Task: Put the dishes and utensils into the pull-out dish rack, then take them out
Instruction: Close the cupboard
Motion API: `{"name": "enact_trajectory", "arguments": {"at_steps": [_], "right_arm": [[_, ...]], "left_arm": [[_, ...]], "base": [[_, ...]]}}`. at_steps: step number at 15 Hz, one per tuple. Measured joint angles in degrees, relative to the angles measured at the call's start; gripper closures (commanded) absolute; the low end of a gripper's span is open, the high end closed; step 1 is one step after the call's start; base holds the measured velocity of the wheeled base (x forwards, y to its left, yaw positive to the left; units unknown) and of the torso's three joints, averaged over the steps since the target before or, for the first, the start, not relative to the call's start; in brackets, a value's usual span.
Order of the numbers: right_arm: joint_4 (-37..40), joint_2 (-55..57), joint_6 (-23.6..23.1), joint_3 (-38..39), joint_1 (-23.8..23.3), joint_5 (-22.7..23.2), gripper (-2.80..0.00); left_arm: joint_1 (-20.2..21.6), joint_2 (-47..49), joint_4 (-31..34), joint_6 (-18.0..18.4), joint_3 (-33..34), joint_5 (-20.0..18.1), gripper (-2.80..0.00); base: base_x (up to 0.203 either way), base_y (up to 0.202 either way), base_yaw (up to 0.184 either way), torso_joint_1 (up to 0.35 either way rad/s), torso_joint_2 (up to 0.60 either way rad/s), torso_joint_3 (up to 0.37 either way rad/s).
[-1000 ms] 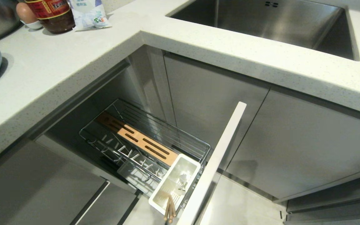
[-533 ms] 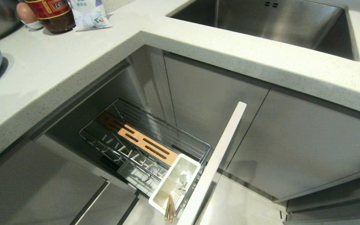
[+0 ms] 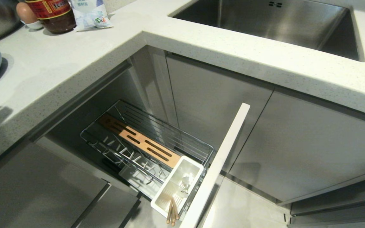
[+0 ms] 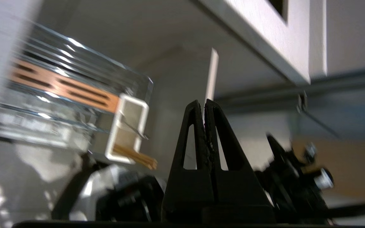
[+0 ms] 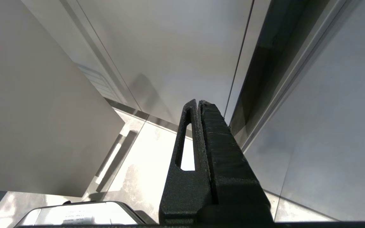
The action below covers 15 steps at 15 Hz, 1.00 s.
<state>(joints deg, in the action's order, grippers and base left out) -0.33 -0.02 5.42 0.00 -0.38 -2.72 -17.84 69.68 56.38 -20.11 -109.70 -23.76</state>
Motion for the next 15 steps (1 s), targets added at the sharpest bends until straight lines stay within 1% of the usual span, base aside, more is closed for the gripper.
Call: {"name": "enact_trajectory", "arguments": {"at_steps": [2, 5, 7, 9, 10, 12, 15], "right_arm": [[0.00, 0.00, 0.00, 0.00, 0.01, 0.00, 0.00], [0.02, 0.00, 0.00, 0.00, 0.00, 0.00, 0.00], [0.00, 0.00, 0.00, 0.00, 0.00, 0.01, 0.00], [0.02, 0.00, 0.00, 0.00, 0.00, 0.02, 0.00], [0.02, 0.00, 0.00, 0.00, 0.00, 0.02, 0.00], [0.02, 0.00, 0.00, 0.00, 0.00, 0.00, 0.00], [0.00, 0.00, 0.00, 0.00, -0.02, 0.00, 0.00]], "left_arm": [[-6.54, 3.06, 2.05, -0.94, 0.06, 0.28, 0.00], [-15.28, 7.38, 3.35, -3.91, 0.13, 1.80, 0.00], [-20.97, 10.32, 3.62, -6.50, 0.22, 5.60, 0.00], [-26.59, 13.83, 3.71, -10.27, 0.22, 11.32, 0.00], [-28.95, 15.64, 3.71, -12.30, 0.13, 13.00, 0.00], [-32.12, 18.79, 3.71, -14.64, -0.01, 13.73, 0.00], [-35.88, 23.22, 3.60, -15.77, -0.18, 13.88, 0.00]], "base": [[0.000, 0.000, 0.000, 0.000, 0.00, 0.000], [0.000, 0.000, 0.000, 0.000, 0.00, 0.000], [0.000, 0.000, 0.000, 0.000, 0.00, 0.000], [0.000, 0.000, 0.000, 0.000, 0.00, 0.000], [0.000, 0.000, 0.000, 0.000, 0.00, 0.000], [0.000, 0.000, 0.000, 0.000, 0.00, 0.000], [0.000, 0.000, 0.000, 0.000, 0.00, 0.000]]}}
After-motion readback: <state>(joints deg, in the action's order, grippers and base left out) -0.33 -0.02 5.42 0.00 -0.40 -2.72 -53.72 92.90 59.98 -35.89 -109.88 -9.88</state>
